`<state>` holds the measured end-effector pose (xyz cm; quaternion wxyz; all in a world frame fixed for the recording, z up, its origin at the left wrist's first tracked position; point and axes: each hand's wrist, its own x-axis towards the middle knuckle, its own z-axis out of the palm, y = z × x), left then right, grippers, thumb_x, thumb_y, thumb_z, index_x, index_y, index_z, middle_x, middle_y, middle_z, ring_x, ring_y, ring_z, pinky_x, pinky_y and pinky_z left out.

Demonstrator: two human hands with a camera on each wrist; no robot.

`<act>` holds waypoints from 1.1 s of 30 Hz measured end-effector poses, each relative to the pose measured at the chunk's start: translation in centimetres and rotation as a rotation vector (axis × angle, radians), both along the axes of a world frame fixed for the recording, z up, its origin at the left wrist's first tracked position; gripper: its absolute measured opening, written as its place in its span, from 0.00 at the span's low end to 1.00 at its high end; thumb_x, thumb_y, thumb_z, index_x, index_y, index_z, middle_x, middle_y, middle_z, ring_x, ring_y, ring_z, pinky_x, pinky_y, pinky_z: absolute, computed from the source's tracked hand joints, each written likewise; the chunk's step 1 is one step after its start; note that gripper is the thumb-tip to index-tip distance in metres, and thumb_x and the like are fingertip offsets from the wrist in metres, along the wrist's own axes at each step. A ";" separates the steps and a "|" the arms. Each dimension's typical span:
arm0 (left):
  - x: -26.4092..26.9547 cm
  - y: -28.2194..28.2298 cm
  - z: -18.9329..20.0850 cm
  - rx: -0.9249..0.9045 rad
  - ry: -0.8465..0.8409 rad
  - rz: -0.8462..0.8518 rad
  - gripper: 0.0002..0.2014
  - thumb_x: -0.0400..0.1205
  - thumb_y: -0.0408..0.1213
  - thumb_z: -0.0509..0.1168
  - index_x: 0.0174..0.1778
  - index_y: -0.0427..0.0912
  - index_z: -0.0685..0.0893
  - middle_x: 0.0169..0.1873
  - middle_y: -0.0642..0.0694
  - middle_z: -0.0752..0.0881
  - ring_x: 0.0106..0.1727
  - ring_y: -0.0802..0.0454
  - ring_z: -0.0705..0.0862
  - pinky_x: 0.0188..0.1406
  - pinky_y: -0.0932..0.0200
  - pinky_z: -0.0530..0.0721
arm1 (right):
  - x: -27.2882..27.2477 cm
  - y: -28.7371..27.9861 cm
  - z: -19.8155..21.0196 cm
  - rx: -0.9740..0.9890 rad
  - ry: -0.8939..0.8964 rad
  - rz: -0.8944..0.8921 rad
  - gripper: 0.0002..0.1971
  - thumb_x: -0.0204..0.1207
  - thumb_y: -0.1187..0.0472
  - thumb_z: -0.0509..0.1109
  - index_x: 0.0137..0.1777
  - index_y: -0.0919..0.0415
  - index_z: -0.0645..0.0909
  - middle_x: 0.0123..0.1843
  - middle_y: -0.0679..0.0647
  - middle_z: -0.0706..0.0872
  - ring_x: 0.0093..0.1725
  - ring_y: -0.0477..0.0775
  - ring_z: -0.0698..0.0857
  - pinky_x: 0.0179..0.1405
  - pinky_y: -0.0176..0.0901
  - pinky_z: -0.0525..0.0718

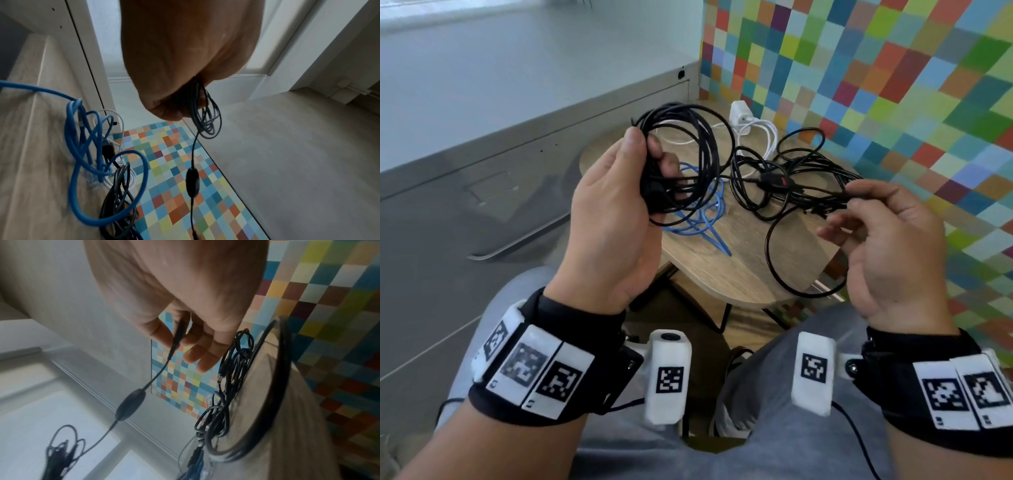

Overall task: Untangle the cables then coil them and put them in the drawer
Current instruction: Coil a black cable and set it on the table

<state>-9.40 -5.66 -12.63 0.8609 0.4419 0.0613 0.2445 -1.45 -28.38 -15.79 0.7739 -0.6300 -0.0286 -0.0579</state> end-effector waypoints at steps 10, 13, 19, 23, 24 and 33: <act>0.0 -0.5 0.1 -0.236 -0.064 0.015 0.13 0.94 0.36 0.54 0.49 0.37 0.80 0.30 0.46 0.75 0.38 0.48 0.86 0.54 0.55 0.86 | -0.8 0.7 1.7 0.508 0.121 0.095 0.14 0.86 0.74 0.56 0.63 0.56 0.74 0.33 0.54 0.87 0.40 0.57 0.92 0.49 0.53 0.92; 0.0 -0.2 0.2 -0.321 -0.077 0.035 0.12 0.94 0.37 0.55 0.49 0.38 0.80 0.30 0.48 0.72 0.31 0.52 0.78 0.39 0.60 0.83 | -1.1 1.3 1.2 0.355 0.172 0.124 0.17 0.87 0.74 0.60 0.68 0.54 0.76 0.37 0.53 0.87 0.36 0.55 0.89 0.38 0.49 0.90; -0.1 0.3 0.1 -0.125 0.052 0.090 0.15 0.94 0.41 0.56 0.46 0.42 0.82 0.30 0.50 0.71 0.26 0.55 0.66 0.29 0.63 0.73 | -1.7 2.0 1.1 0.330 0.070 0.228 0.13 0.83 0.74 0.68 0.60 0.57 0.82 0.44 0.56 0.85 0.36 0.51 0.85 0.38 0.44 0.87; -0.1 -1.1 -0.7 0.130 0.118 0.075 0.15 0.94 0.41 0.56 0.49 0.39 0.84 0.31 0.50 0.76 0.27 0.55 0.70 0.34 0.58 0.72 | -2.7 2.2 2.1 0.201 -0.149 0.289 0.07 0.73 0.67 0.78 0.49 0.58 0.89 0.40 0.55 0.90 0.38 0.57 0.87 0.43 0.49 0.87; -0.2 -1.6 -0.8 0.203 0.122 0.056 0.14 0.94 0.41 0.55 0.50 0.39 0.84 0.30 0.51 0.77 0.28 0.55 0.72 0.34 0.57 0.73 | -3.2 2.4 2.3 0.086 -0.211 0.300 0.06 0.72 0.65 0.80 0.48 0.58 0.90 0.40 0.54 0.91 0.38 0.58 0.89 0.44 0.48 0.88; -0.5 -3.9 -1.9 0.761 0.098 0.131 0.10 0.87 0.53 0.57 0.48 0.59 0.83 0.50 0.49 0.84 0.44 0.48 0.82 0.47 0.44 0.84 | -5.1 4.0 2.1 -0.382 -0.285 0.223 0.14 0.71 0.69 0.85 0.40 0.55 0.82 0.33 0.55 0.88 0.31 0.55 0.92 0.32 0.49 0.90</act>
